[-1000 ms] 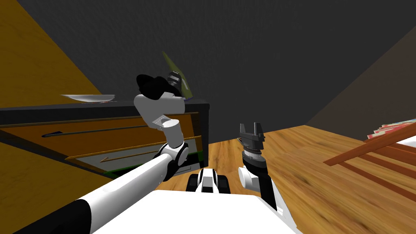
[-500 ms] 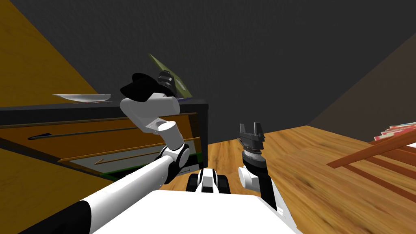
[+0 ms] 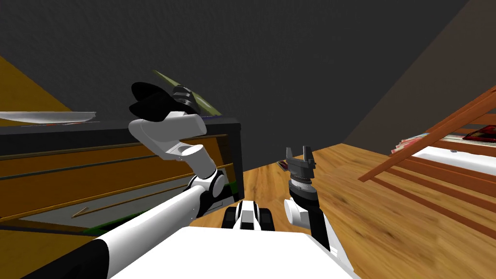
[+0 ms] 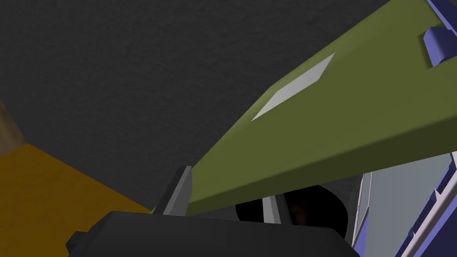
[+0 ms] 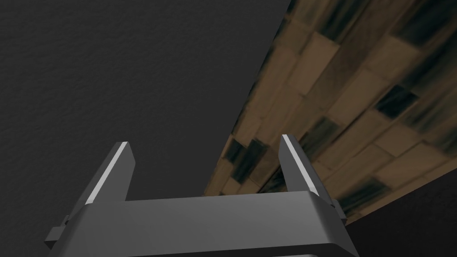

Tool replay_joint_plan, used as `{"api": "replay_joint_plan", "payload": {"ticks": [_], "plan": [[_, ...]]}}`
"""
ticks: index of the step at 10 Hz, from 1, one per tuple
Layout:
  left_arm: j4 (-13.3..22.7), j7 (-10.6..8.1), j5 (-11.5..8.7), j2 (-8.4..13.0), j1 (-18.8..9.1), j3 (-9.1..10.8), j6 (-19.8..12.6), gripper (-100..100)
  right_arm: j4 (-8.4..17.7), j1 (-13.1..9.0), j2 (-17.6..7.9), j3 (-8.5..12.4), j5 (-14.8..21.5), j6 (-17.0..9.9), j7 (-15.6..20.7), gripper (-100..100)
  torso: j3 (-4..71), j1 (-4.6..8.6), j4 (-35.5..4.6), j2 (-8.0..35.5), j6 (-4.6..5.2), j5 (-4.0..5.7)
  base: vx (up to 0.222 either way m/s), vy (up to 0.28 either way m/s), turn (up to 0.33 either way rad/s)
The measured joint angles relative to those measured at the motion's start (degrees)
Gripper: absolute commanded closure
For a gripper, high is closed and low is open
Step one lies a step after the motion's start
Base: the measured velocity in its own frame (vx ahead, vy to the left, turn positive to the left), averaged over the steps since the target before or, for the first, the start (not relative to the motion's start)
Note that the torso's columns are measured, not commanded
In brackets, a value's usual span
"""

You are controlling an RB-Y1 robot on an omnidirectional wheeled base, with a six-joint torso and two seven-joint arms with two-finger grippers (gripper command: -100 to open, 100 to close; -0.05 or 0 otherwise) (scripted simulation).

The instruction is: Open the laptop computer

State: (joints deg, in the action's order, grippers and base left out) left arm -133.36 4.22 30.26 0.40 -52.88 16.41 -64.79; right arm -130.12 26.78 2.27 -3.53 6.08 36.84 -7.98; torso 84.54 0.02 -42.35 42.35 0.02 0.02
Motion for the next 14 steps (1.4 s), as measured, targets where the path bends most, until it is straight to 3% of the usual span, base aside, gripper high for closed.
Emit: {"api": "replay_joint_plan", "payload": {"ticks": [2,4,6,7,14], "plan": [[-1.8,-2.75,1.2,-0.1,1.5,2.70,0.0,100,0.0,0.0,0.0,0.0,0.0,0.0,0.0,0,0.0,0.00,0.0,0.0,-0.03,0.00,-0.022,-0.016,-0.132],[-0.8,-5.14,2.0,0.2,1.3,4.63,0.9,100,0.0,0.0,0.0,0.0,0.0,0.0,0.0,0,0.0,0.01,0.0,0.0,0.02,0.02,-0.018,-0.010,-0.189],[-2.0,-8.09,2.9,0.1,2.6,7.33,1.5,100,0.0,0.0,0.0,0.0,0.0,0.0,0.0,0,0.0,0.05,0.0,0.0,-0.02,-0.01,-0.012,-0.013,-0.125],[-2.1,-8.40,3.0,0.1,2.7,7.52,1.5,-100,0.0,0.0,0.0,0.0,0.0,0.0,0.0,0,0.0,0.03,0.0,0.0,-0.02,0.04,0.005,0.006,0.013],[0.8,-5.99,4.8,2.7,-6.3,7.32,-4.5,-100,0.0,0.0,0.0,0.0,0.0,0.0,0.0,0,-0.1,0.07,0.0,0.1,-0.03,0.05,0.010,0.013,0.002]]}}
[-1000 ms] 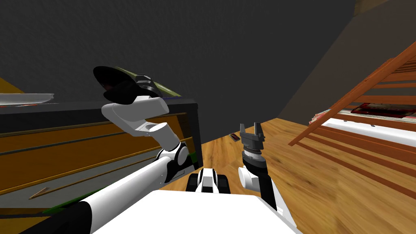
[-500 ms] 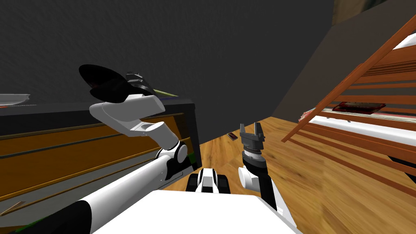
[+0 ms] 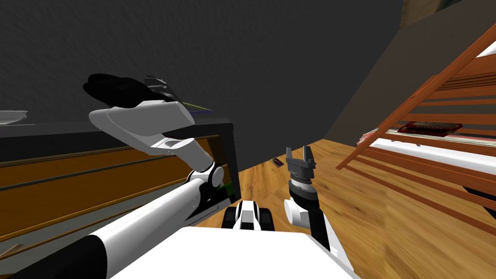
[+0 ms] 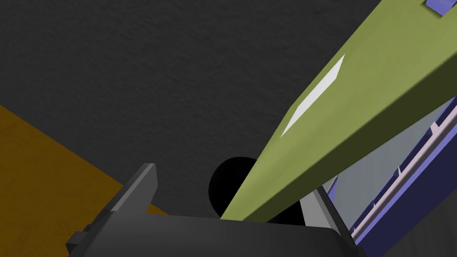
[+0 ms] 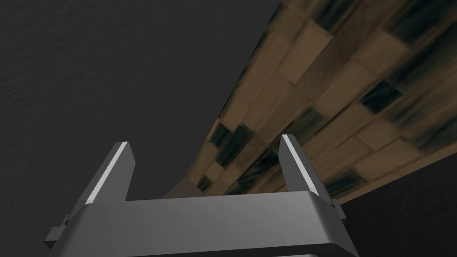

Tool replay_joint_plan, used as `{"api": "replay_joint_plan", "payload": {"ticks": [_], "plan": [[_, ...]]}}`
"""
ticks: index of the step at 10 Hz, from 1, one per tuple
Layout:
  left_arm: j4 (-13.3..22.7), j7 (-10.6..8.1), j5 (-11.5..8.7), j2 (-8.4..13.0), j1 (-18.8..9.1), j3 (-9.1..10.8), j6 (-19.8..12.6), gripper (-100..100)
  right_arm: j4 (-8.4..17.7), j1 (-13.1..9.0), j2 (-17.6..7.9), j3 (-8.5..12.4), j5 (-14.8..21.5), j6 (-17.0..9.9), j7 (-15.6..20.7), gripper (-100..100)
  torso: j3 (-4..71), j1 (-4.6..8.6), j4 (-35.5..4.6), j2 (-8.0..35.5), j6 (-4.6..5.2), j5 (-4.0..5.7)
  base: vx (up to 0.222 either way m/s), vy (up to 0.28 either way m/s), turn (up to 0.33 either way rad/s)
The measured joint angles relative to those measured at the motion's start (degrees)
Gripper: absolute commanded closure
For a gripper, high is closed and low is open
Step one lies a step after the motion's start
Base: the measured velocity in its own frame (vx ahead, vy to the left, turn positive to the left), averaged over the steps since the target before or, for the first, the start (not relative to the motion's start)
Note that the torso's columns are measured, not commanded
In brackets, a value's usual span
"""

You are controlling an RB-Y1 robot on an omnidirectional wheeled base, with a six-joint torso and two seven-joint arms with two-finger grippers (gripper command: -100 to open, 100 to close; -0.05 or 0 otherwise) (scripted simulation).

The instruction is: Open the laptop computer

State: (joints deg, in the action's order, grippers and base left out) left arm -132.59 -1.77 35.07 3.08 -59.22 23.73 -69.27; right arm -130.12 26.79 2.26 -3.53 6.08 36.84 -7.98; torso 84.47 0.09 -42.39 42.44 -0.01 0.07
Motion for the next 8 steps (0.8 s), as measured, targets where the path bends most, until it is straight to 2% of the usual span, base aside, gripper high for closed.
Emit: {"api": "replay_joint_plan", "payload": {"ticks": [2,3,8], "plan": [[0.6,0.81,0.5,0.8,-2.6,-0.09,-1.8,-100,0.0,0.0,0.0,0.0,0.0,0.0,0.0,0,0.0,-0.03,0.0,-0.1,0.01,-0.02,0.004,0.008,0.003],[0.6,0.88,0.5,0.8,-2.7,-0.10,-2.0,0,0.0,0.0,0.0,0.0,0.0,0.0,0.0,0,0.1,-0.05,0.1,-0.1,0.01,-0.04,0.000,0.000,0.000],[0.7,0.89,0.6,0.7,-2.5,0.00,-2.2,0,0.0,0.0,0.0,0.0,0.0,0.0,0.0,0,0.1,-0.03,0.0,-0.1,0.01,-0.01,0.000,0.000,0.000]]}}
